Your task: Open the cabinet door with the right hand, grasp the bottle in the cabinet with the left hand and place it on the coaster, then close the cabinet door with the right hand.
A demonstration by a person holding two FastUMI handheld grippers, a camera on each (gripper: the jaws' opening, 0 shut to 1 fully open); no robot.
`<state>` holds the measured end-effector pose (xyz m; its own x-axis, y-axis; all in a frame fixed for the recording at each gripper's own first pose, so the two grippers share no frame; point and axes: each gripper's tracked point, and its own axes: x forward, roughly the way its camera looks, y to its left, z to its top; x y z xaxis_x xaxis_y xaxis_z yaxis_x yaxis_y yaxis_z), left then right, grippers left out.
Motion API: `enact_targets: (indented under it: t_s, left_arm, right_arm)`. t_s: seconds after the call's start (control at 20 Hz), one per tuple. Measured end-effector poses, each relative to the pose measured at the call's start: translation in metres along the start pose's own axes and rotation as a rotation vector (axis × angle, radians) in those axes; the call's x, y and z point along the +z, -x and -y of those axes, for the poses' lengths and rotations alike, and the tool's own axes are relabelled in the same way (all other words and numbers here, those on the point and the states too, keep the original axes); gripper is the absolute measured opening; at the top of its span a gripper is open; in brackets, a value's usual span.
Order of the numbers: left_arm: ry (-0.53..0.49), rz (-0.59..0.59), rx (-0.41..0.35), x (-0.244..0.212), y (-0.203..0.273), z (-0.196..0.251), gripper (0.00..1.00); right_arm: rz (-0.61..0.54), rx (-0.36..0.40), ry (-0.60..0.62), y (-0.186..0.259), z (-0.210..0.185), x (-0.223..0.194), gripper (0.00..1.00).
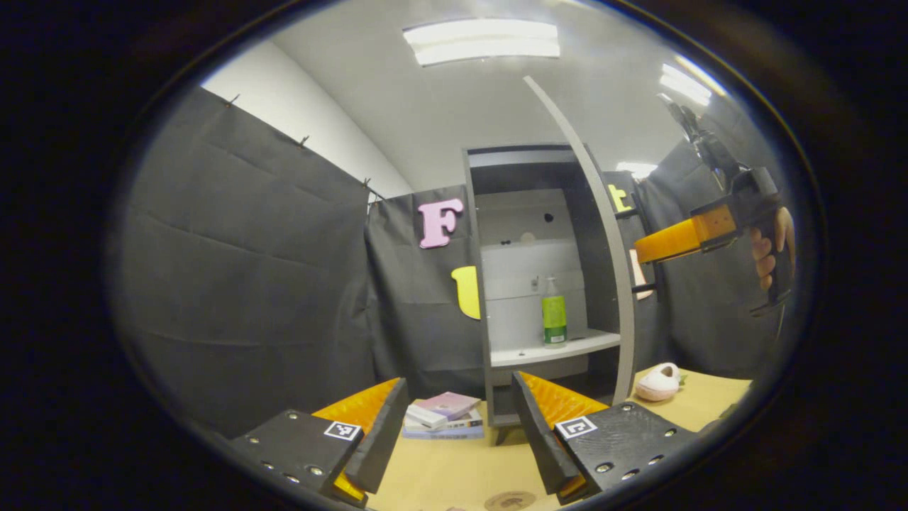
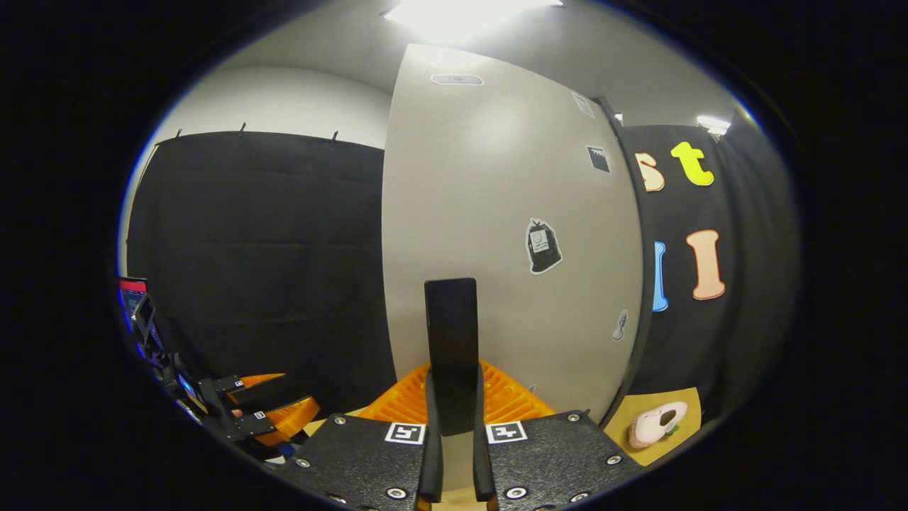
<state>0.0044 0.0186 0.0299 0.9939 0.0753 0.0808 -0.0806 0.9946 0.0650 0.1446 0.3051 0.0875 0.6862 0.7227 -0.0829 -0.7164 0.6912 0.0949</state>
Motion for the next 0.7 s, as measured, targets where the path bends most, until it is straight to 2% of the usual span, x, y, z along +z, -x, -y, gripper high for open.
enact_targets:
  t_s: [0.05,0.2,0.25,0.3,0.35,0.4,0.45,0.5,0.65,0.7]
  left_arm:
    - [0.004,-0.001,-0.010,0.000,-0.001,0.008,0.84]
    - [0.018,0.000,-0.037,0.001,-0.007,0.030,0.83]
    - [0.020,-0.001,-0.045,0.001,-0.008,0.038,0.88]
    - [0.023,-0.003,-0.053,0.000,-0.009,0.045,0.84]
    - [0.026,-0.005,-0.060,-0.001,-0.010,0.052,0.88]
    - [0.030,-0.007,-0.066,-0.003,-0.012,0.057,0.84]
    - [0.035,-0.008,-0.073,-0.003,-0.013,0.064,0.88]
    - [0.039,-0.010,-0.080,-0.004,-0.014,0.070,0.83]
    - [0.033,-0.011,-0.089,-0.005,-0.015,0.087,0.83]
    - [0.033,-0.012,-0.091,-0.007,-0.016,0.092,0.88]
  right_arm:
    - [0.002,-0.004,0.008,0.005,0.002,0.001,0.17]
    - [0.003,-0.013,0.005,0.015,0.008,0.001,0.17]
    - [0.004,-0.014,0.001,0.017,0.010,0.001,0.16]
    - [0.007,-0.017,-0.002,0.022,0.014,0.002,0.17]
    - [0.010,-0.022,-0.002,0.029,0.017,0.002,0.17]
    - [0.012,-0.027,0.000,0.034,0.020,0.002,0.17]
    - [0.014,-0.033,0.003,0.038,0.024,0.001,0.17]
    - [0.015,-0.040,0.005,0.040,0.025,0.001,0.17]
    - [0.021,-0.058,0.010,0.051,0.037,0.002,0.16]
    - [0.023,-0.064,0.008,0.054,0.042,0.001,0.16]
